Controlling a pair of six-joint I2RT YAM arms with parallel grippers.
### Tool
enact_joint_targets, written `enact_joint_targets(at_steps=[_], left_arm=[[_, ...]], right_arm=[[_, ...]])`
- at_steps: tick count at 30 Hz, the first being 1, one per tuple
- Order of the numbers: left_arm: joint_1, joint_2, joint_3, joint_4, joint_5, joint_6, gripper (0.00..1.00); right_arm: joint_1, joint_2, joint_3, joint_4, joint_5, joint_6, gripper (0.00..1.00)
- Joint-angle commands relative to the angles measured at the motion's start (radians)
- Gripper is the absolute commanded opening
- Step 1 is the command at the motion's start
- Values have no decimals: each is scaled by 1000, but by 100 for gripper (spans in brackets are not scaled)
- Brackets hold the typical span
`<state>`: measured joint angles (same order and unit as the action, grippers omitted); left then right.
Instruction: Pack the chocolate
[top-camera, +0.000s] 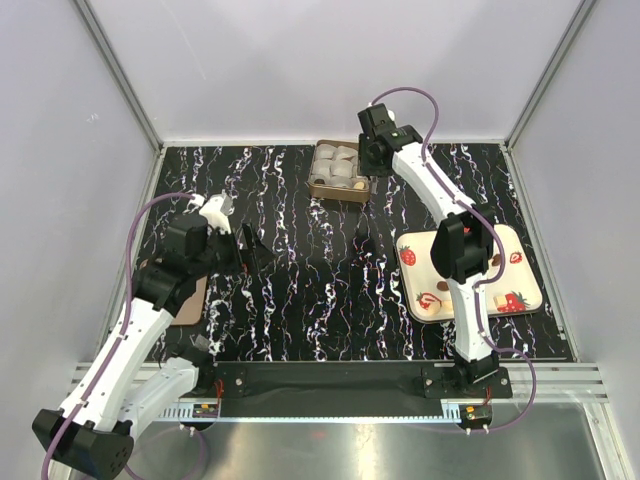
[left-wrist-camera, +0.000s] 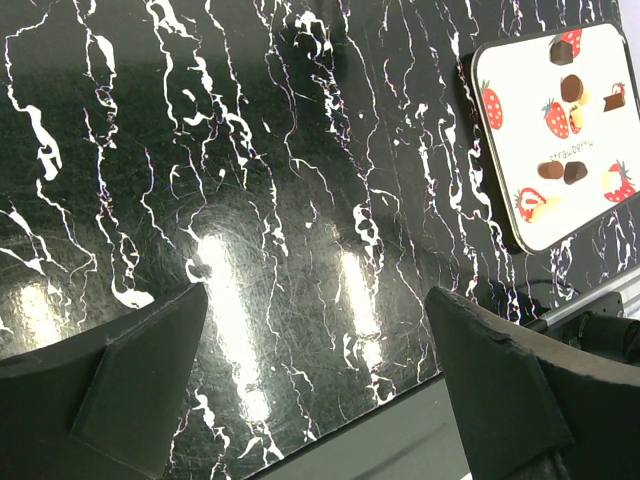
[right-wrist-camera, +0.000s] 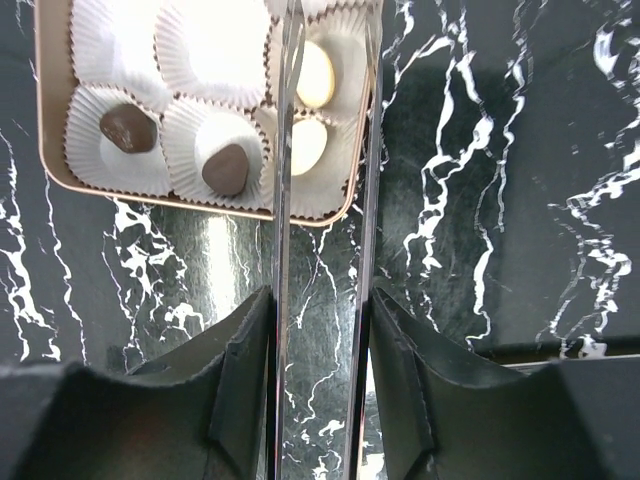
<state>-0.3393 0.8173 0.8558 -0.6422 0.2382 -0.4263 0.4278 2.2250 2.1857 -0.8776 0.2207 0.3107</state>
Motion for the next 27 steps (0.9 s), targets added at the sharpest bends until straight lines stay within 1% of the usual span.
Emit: enact_joint_targets(at_steps=[1,4,6,8,9,10,12,13,15,16,17,18,19,20,22,24,27], left_arm=[[2,-24,23,12,-10,14,99],[0,-33,32,0,-19,15,99],[2,-41,35,-10,-27,17,99],[0,-46,32,-11,-27,15,99],[2,-50,31,-11,-24,15,99],[2,-52,29,-10,-22,14,99],[2,-58,22,-7,-14,11,99],[2,-60,20,-5,-11,11,99],[2,-64,12,-5,-8,11,99],[0,-70,9,-5,-8,11,99],[2,-75,9,-2,-8,11,99],[0,-76,0,-1,-7,11,99],[2,-79,-1,1,-7,9,99],[2,-83,-6,6,-4,8,99],[2,-81,-17,13,6,4,99],[0,-78,-24,26,12,0,99],[0,-66,-26,33,24,-2,99]], right_arm=[[9,-45,77,-23,51,-22,48],[9,-93,89,-64,83,-19,47],[6,-163,68,-106,120,7,47],[0,-233,-38,-98,137,34,47],[-12,-310,-84,-93,138,48,47],[-17,-347,-180,-87,132,59,47],[-30,-453,-274,-86,135,96,47],[-35,-485,-356,-96,140,116,47],[-43,-577,-435,-115,154,136,47],[-56,-608,-511,-121,163,146,47],[-64,-672,-553,-127,164,162,47],[-76,-704,-595,-126,164,168,48],[-104,-732,-674,-123,158,179,48],[-121,-787,-710,-118,152,182,48],[-174,-830,-812,-101,117,180,48],[-199,-870,-890,-93,97,179,48],[-228,-906,-958,-74,89,174,49]])
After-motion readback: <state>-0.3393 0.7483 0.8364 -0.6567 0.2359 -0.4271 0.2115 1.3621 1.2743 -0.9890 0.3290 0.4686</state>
